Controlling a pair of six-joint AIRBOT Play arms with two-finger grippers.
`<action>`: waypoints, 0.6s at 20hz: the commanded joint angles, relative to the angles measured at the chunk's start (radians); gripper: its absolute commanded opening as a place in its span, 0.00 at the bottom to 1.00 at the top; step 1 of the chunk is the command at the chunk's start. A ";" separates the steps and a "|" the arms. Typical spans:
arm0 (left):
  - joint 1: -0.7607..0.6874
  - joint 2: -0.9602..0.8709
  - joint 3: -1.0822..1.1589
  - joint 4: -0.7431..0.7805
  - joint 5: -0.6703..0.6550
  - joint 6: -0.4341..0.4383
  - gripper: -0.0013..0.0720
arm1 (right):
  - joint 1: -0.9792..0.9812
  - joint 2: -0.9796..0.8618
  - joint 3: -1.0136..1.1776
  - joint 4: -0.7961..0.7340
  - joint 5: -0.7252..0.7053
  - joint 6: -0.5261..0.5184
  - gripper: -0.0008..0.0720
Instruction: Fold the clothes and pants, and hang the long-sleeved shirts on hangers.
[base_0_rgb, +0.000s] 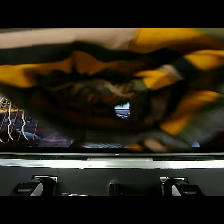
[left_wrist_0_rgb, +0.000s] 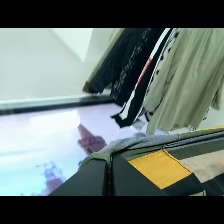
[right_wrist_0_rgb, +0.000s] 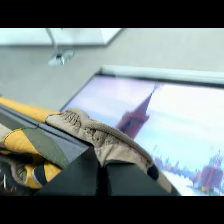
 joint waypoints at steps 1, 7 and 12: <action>0.002 0.074 0.007 0.189 0.016 -0.075 0.06 | 0.000 0.034 0.024 -0.050 -0.136 0.066 0.05; 0.000 -0.084 -0.097 0.161 0.108 -0.105 0.06 | 0.000 -0.218 -0.001 -0.056 -0.140 0.307 0.05; -0.053 -0.477 -0.160 0.143 0.218 -0.105 0.06 | 0.000 -0.625 -0.018 -0.057 -0.133 0.340 0.05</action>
